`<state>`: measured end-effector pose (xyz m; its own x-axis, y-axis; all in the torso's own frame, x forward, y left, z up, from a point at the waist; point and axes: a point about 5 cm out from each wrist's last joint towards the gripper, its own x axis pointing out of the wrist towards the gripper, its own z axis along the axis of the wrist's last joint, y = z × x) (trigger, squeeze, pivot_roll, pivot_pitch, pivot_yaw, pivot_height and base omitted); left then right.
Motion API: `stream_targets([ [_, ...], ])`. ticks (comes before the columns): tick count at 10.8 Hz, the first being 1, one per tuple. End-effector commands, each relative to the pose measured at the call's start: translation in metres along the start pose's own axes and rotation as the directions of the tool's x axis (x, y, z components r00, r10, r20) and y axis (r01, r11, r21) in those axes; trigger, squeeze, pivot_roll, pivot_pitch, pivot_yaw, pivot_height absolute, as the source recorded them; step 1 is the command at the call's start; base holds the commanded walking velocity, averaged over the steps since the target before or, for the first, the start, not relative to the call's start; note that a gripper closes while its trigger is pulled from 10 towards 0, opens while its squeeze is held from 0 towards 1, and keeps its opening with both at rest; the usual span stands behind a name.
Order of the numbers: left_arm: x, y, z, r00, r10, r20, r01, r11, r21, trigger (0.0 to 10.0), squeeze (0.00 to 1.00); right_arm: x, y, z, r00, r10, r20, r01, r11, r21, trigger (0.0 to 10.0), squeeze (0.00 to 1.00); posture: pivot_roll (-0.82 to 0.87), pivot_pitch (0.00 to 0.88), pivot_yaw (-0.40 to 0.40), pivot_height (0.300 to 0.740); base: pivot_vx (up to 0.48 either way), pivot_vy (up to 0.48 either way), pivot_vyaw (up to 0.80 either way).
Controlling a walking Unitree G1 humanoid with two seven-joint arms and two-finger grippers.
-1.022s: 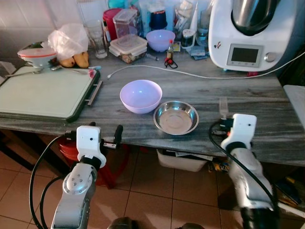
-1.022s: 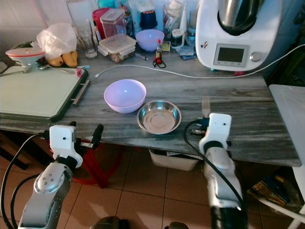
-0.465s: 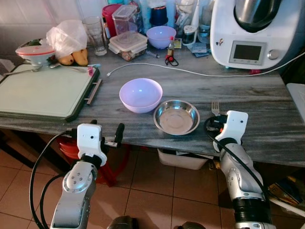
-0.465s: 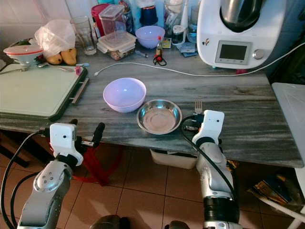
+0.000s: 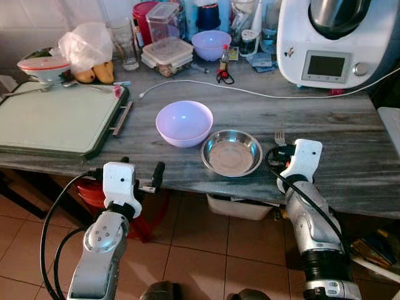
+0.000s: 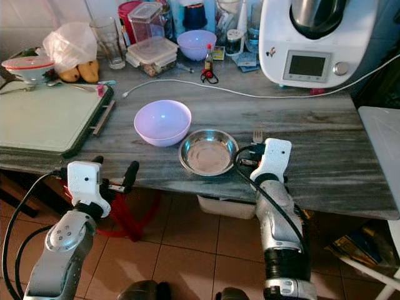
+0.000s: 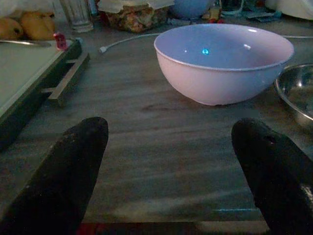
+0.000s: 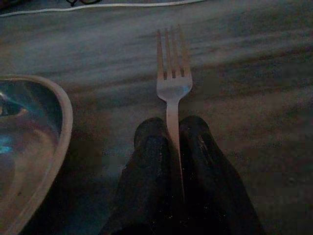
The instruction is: Setting the table
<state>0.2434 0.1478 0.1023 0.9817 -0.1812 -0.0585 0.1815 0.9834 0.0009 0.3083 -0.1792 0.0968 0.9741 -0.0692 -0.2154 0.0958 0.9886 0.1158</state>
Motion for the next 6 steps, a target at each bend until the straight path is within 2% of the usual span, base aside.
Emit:
stream_targets([
  [1,-0.002,0.001,0.001,1.0,-0.003,-0.003,0.003,1.0,0.001,10.0,0.0,0.001,0.003,-0.008,0.999,0.013,-0.04,-0.013,1.0,0.008,10.0,0.0,0.02,0.086,0.072,0.74,0.0,0.0,0.0],
  [2,-0.002,0.001,0.001,1.0,-0.003,-0.005,0.003,1.0,0.0,10.0,0.0,0.0,0.004,-0.011,0.999,0.019,-0.047,-0.018,1.0,0.01,10.0,0.02,0.02,0.086,0.072,0.74,0.0,0.0,0.0],
  [3,-0.002,0.001,0.001,1.0,-0.004,-0.007,0.004,1.0,-0.001,10.0,0.0,-0.002,0.004,-0.013,0.998,0.019,-0.052,-0.018,1.0,0.009,10.0,1.0,0.02,0.087,0.072,0.74,0.0,0.0,0.0],
  [6,0.0,-0.001,0.0,1.0,-0.007,-0.009,0.007,1.0,-0.008,10.0,0.0,-0.005,-0.007,-0.015,0.998,-0.007,-0.055,0.007,1.0,-0.003,10.0,1.0,0.01,0.085,0.072,0.74,0.0,0.0,0.0],
])
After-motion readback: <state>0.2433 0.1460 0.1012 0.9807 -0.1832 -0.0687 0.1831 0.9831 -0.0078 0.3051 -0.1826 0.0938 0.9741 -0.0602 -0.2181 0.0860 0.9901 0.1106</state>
